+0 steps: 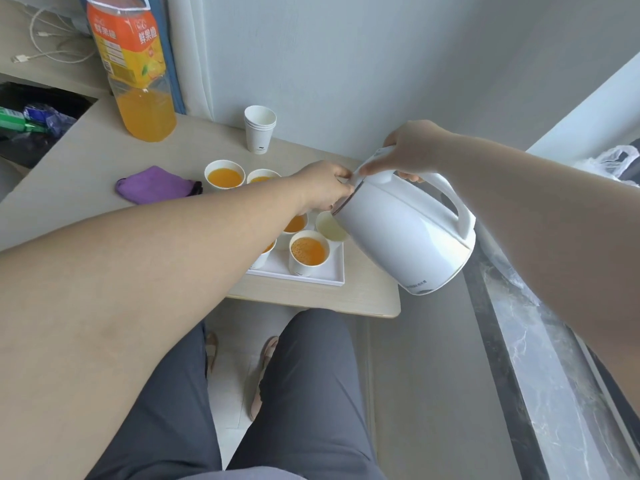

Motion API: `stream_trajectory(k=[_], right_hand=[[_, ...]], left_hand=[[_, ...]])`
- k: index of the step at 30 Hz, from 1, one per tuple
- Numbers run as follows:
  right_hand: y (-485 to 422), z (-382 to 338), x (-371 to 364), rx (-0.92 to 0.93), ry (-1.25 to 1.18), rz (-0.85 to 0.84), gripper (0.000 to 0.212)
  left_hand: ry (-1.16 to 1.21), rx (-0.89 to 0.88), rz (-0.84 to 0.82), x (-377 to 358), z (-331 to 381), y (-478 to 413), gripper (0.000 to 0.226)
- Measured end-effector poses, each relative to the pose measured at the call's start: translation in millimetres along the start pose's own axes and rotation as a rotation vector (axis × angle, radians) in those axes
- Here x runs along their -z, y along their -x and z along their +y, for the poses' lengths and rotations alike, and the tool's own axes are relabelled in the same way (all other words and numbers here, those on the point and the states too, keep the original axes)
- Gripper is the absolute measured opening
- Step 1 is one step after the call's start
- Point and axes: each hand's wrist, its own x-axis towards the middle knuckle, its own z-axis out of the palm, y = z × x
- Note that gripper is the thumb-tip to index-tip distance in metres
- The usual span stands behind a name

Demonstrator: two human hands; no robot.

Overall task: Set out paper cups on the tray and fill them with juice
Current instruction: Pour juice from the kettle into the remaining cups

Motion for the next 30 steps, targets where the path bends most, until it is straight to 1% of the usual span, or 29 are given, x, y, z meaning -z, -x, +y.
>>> stream_trajectory(k=[7, 16, 24, 30], right_hand=[[-8, -12, -5, 0.028, 0.134, -0.052, 0.051], [-15, -20, -10, 0.047, 0.254, -0.068, 0.053], [-17, -22, -11, 0.056, 0.324, -0.080, 0.056], [-17, -25, -8, 0.057, 0.322, -0.075, 0.062]], left_hand=[[0.078, 0.045, -0.013, -3, -9, -2, 0.041], [0.068, 0.062, 0.015, -5, -16, -3, 0.039], [0.070, 0.068, 0.016, -6, -16, -6, 0.039], [0.079, 0.073, 0.009, -4, -14, -6, 0.039]])
